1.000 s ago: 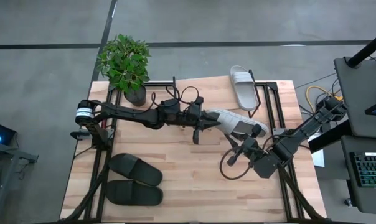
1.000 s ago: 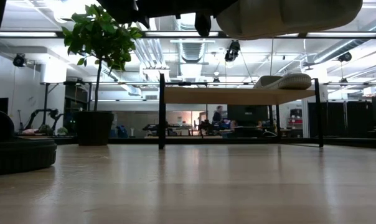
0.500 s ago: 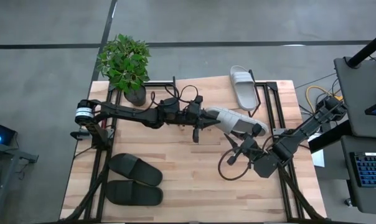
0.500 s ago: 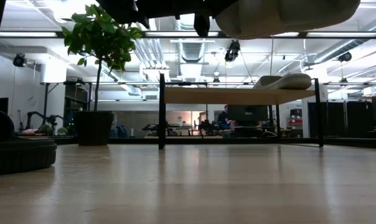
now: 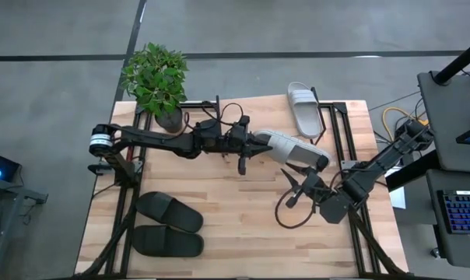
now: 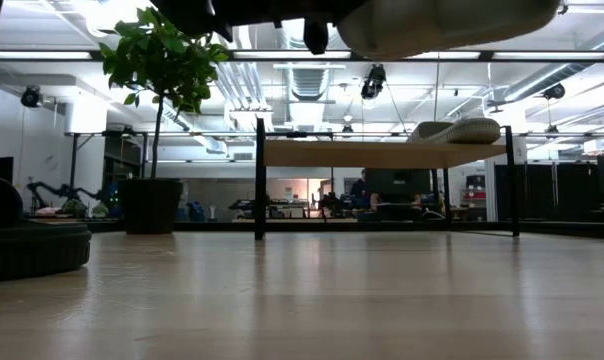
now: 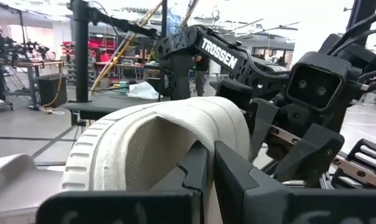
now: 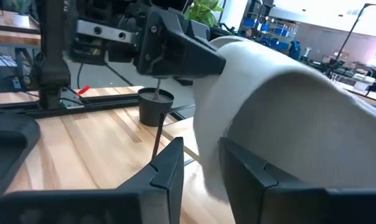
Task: Pick and place slides into the shelf
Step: Put the gray slide on the shelf
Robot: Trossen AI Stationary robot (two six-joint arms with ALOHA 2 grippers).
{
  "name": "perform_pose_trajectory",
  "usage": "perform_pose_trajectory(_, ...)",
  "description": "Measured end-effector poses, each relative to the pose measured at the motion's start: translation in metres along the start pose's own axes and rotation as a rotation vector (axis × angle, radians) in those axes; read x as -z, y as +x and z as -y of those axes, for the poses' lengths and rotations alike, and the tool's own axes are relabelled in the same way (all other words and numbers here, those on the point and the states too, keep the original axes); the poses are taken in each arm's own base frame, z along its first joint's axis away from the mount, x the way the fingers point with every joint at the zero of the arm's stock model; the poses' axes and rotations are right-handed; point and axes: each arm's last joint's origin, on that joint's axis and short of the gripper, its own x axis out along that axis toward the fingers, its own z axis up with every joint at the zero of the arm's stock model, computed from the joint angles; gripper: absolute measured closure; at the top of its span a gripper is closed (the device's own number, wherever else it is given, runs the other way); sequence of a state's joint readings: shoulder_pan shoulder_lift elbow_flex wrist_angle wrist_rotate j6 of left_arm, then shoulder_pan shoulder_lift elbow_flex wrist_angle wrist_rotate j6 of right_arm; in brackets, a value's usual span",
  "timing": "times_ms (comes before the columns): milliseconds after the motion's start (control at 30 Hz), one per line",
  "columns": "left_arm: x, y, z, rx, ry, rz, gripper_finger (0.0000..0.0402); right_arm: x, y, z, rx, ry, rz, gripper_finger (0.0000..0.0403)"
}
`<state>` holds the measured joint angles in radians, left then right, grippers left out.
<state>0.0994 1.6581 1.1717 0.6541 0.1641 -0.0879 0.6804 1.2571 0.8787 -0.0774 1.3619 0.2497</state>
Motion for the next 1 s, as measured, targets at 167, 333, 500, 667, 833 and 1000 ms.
perform_pose_trajectory(167,-0.007,-0.005,-0.001,-0.014,0.019,-0.021,0.0402,-0.003,-0.003,0.003,-0.010,-0.017,0.005,0.0297)
perform_pose_trajectory(333,-0.011,-0.009,0.001,-0.006,0.019,-0.034,0.0402,-0.005,-0.005,0.006,-0.016,-0.014,0.009,0.0290)
perform_pose_trajectory(500,-0.014,-0.012,0.001,-0.008,0.034,-0.059,0.0402,-0.008,-0.015,0.007,-0.052,-0.007,0.019,0.0290)
perform_pose_trajectory(667,-0.019,-0.017,0.002,-0.009,0.028,-0.091,0.0401,-0.015,-0.029,0.014,-0.105,-0.023,0.039,0.0298)
perform_pose_trajectory(833,-0.020,-0.019,0.003,-0.005,-0.015,-0.107,0.0401,-0.019,-0.040,0.019,-0.143,-0.129,0.061,0.0306)
perform_pose_trajectory(1000,-0.016,-0.020,0.001,0.003,-0.039,-0.153,0.0401,-0.020,-0.049,0.021,-0.047,-0.201,0.085,0.0300)
